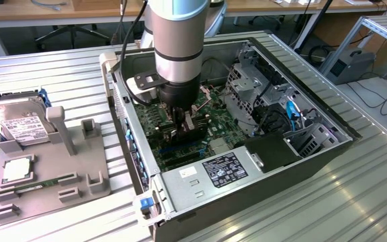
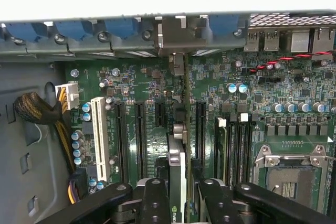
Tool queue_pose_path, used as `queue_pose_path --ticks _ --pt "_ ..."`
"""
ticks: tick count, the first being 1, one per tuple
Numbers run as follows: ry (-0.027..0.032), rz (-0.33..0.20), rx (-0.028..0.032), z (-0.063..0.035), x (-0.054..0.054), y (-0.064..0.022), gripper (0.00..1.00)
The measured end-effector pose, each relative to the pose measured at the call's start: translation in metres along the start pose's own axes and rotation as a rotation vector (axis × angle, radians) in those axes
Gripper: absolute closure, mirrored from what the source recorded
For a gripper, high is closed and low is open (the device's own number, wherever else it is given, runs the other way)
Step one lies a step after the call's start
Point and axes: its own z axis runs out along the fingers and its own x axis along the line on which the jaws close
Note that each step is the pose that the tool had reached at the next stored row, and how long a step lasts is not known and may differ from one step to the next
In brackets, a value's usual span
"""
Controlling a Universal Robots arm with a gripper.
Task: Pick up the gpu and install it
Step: 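Insert the gpu into the slot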
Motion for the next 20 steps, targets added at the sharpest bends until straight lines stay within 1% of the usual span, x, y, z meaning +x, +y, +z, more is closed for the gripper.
queue_pose_path --ticks 2,3,5,7,13,17,18,20 --pt "0.0005 0.0 -0.0003 -0.0002 0.0 0.0 0.73" --pt "0.0007 0.0 -0.0004 -0.0003 0.0 0.0 0.66" --pt "0.0008 0.0 -0.0004 -0.0004 0.0 0.0 0.66" --pt "0.0009 0.0 -0.0006 -0.0025 0.0 -0.0002 0.66" --pt "0.0007 0.0 -0.0004 -0.0177 0.0 -0.0019 0.66" --pt "0.0009 0.0 -0.0005 -0.0317 -0.001 -0.0032 0.66" --pt "0.0007 0.0 -0.0004 -0.0336 -0.002 -0.0034 0.66" --pt "0.0006 -0.001 -0.0005 -0.0338 -0.003 -0.0041 0.66"
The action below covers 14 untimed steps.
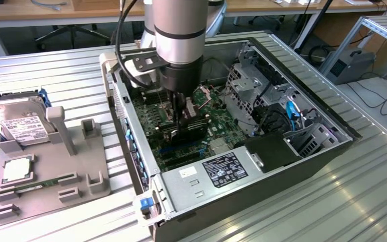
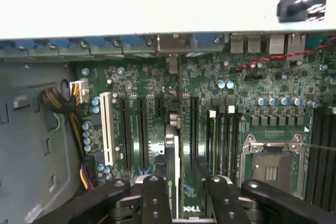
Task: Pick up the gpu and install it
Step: 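Insert the gpu into the slot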
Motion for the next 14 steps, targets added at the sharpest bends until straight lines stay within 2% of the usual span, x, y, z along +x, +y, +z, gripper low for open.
queue_pose_path --ticks 1,2,3,4,5,10,12,14 --pt "-0.0002 -0.001 -0.0011 0.0001 0.0 -0.0016 0.67" --pt "-0.0005 -0.002 -0.0039 0.0005 0.0 -0.0051 0.74" --pt "-0.0005 -0.003 -0.0083 0.0011 0.0 -0.0095 0.8" --pt "-0.0006 -0.004 -0.0121 0.0017 -0.001 -0.0139 0.8" --pt "-0.0005 -0.005 -0.0166 0.0023 -0.001 -0.0191 0.86" --pt "-0.0006 -0.01 -0.0335 0.0052 -0.001 -0.041 0.89" --pt "-0.001 -0.012 -0.0356 0.0059 -0.002 -0.0472 0.89" --pt "-0.0008 -0.012 -0.0358 0.0059 -0.002 -0.0473 0.89"
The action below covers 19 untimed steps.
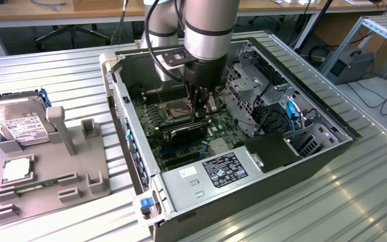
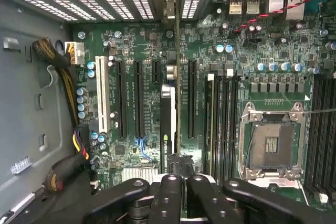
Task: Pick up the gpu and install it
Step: 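Insert the gpu into the slot, then press down on the gpu until it lock into place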
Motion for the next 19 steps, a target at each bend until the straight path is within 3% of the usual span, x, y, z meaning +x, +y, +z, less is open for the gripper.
queue_pose_path --ticks 4,5,6,7,10,13,19 --pt "0.0 0.0 -0.0023 0.0001 0.0 -0.0002 0.89" --pt "0.0007 -0.002 -0.0487 0.0009 0.0 -0.0001 0.89" --pt "0.0013 -0.003 -0.0765 0.0014 0.0 -0.0001 0.89" --pt "0.0015 -0.003 -0.0843 0.0013 0.0 -0.0001 0.89" --pt "0.0014 -0.003 -0.0856 0.0014 0.0 0.0 0.89" --pt "0.0016 -0.003 -0.0854 0.0025 0.0 0.0065 0.89" --pt "0.0018 -0.003 -0.0852 0.0046 0.0 0.0338 0.89"
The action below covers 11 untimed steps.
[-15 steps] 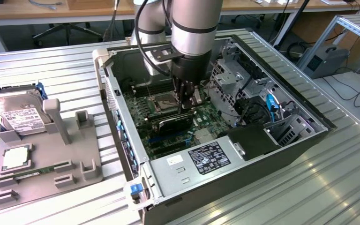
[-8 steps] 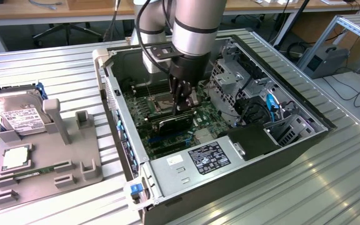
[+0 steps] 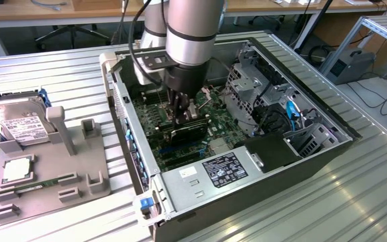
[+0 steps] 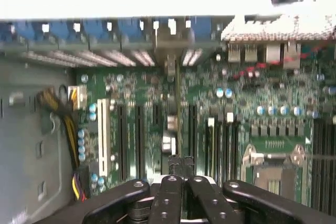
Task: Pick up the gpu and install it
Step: 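Press down on the gpu until it lock into place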
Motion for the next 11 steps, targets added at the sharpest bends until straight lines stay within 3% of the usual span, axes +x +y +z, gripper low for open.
queue_pose_path --ticks 6,11 --pt "0.0 0.0 0.0 0.0043 0.0 0.0216 0.89" --pt "0.0006 0.0 -0.0003 0.0084 0.0 0.0254 0.89"
